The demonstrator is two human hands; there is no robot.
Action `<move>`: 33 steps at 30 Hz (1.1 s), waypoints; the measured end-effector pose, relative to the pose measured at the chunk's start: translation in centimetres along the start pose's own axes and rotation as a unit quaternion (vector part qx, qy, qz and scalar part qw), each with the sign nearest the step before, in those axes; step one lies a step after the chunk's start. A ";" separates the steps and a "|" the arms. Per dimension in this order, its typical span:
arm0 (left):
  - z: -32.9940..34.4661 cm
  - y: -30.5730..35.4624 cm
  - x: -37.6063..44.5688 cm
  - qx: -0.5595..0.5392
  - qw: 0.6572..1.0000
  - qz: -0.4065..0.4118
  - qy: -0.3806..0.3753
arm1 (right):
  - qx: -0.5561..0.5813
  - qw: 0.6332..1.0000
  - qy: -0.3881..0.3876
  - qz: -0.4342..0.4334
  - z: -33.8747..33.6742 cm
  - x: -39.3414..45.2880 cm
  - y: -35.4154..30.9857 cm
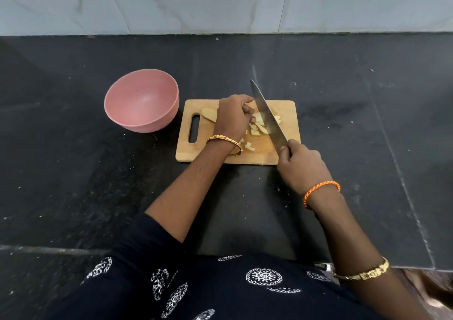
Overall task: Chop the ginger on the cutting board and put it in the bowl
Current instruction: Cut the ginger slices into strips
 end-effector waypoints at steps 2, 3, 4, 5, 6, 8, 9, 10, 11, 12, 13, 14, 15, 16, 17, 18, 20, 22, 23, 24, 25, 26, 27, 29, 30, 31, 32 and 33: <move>0.0 -0.1 0.1 -0.002 1.000 -0.002 0.002 | 0.001 1.000 0.001 -0.002 0.1 0.0 0.0; 0.0 -0.1 0.1 -0.003 1.000 -0.002 0.002 | 0.004 1.000 0.000 -0.004 0.1 0.0 -0.1; 0.0 -0.1 0.2 -0.004 1.000 -0.001 0.000 | 0.006 1.000 0.000 -0.007 0.2 0.0 -0.2; 0.0 0.0 0.2 -0.003 1.000 -0.002 -0.002 | 0.009 1.000 0.002 -0.010 0.1 -0.1 -0.3; 0.0 -0.1 0.3 -0.001 1.000 -0.005 -0.005 | 0.012 1.000 0.005 -0.012 0.1 0.0 -0.3; -0.1 -0.2 0.3 0.002 1.000 -0.017 -0.008 | 0.013 1.000 0.018 -0.019 -0.2 -0.1 -0.3; -0.2 -0.2 0.4 0.003 1.000 -0.021 -0.009 | 0.011 0.999 0.024 -0.022 -0.3 -0.2 -0.4; -0.2 -0.2 0.4 0.004 1.000 -0.023 -0.009 | 0.009 0.999 0.030 -0.025 -0.4 -0.2 -0.4; -0.2 -0.2 0.4 0.005 1.000 -0.025 -0.008 | 0.007 0.999 0.033 -0.028 -0.5 -0.2 -0.5; -0.2 -0.1 0.3 0.005 1.000 -0.028 -0.008 | 0.004 0.999 0.031 -0.028 -0.5 -0.2 -0.6; -0.2 -0.1 0.3 0.003 1.000 -0.029 -0.006 | -0.001 0.999 0.024 -0.028 -0.4 -0.1 -0.7; -0.2 0.0 0.2 -0.001 1.000 -0.029 -0.003 | -0.010 1.000 0.015 -0.025 -0.3 0.0 -0.7; -0.2 0.0 0.2 -0.006 1.000 -0.030 -0.001 | -0.020 1.000 0.005 -0.022 -0.1 0.0 -0.8; -0.2 0.1 0.2 -0.010 0.999 -0.031 0.002 | -0.028 0.999 -0.003 -0.016 0.0 0.1 -0.9; -0.2 0.1 0.2 -0.012 0.999 -0.033 0.002 | -0.034 0.999 -0.008 -0.011 0.1 0.1 -1.0; -0.2 0.0 0.2 -0.012 0.999 -0.035 0.001 | -0.042 0.999 -0.010 -0.006 0.2 0.1 -1.0; -0.2 0.0 0.2 -0.011 0.999 -0.036 0.000 | -0.061 0.998 -0.006 0.003 0.5 0.1 -1.2; -0.2 0.1 0.1 -0.006 0.999 -0.032 0.001 | -0.088 0.996 -0.006 0.013 0.7 0.0 -1.6; -0.2 0.2 0.1 -0.001 1.000 -0.030 0.003 | -0.104 0.994 -0.011 0.015 0.9 0.0 -1.8; -0.3 0.2 0.0 0.001 1.000 -0.029 0.007 | -0.119 0.993 -0.018 0.014 1.1 0.1 -2.1; -0.3 0.2 -0.1 -0.002 1.000 -0.026 0.014 | -0.129 0.991 -0.025 0.014 1.2 0.1 -2.2; -0.4 0.2 -0.2 -0.006 0.999 -0.024 0.023 | -0.136 0.990 -0.033 0.016 1.4 0.1 -2.2; -0.4 0.2 -0.3 -0.007 0.999 -0.022 0.034 | -0.139 0.989 -0.038 0.018 1.4 0.0 -2.1; -0.5 0.2 -0.5 -0.008 0.998 -0.022 0.052 | -0.140 0.989 -0.044 0.022 1.5 -0.4 -1.6; -0.6 0.2 -0.6 -0.008 0.998 -0.023 0.058 | -0.138 0.989 -0.043 0.023 1.5 -0.8 -1.1; -0.6 0.2 -0.6 -0.003 0.998 -0.023 0.061 | -0.132 0.990 -0.040 0.020 1.4 -1.1 -0.7; -0.6 0.3 -0.7 0.005 0.998 -0.020 0.063 | -0.126 0.991 -0.035 0.015 1.3 -1.4 -0.2; -0.6 0.4 -0.7 0.012 0.998 -0.012 0.061 | -0.115 0.993 -0.029 0.011 1.2 -1.7 0.2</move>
Point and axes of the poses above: each hand's wrist, its own x-axis towards the middle knuckle, its own z-axis out of the palm, y = z × x, the point moved 6 cm from there along x, towards the middle knuckle, and after that the axes turned 13 degrees about z, right-handed, at the moved point
